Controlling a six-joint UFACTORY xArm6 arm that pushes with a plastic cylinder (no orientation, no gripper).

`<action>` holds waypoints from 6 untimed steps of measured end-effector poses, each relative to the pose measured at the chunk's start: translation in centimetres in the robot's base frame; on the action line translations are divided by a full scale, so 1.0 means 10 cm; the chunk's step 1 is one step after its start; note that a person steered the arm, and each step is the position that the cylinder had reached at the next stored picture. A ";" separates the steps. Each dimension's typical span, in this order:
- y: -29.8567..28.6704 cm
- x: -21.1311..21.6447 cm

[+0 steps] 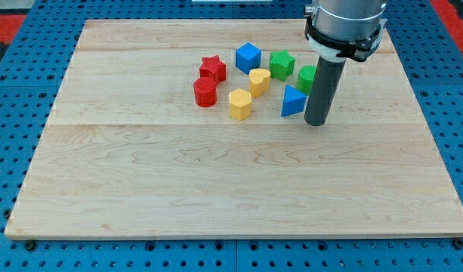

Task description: Nudge green circle left a bit

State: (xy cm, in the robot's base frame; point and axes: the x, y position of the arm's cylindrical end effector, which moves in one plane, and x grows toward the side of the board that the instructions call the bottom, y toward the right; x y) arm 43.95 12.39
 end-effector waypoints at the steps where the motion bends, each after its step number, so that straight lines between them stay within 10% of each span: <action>1: 0.00 0.00; 6: 0.35 -0.32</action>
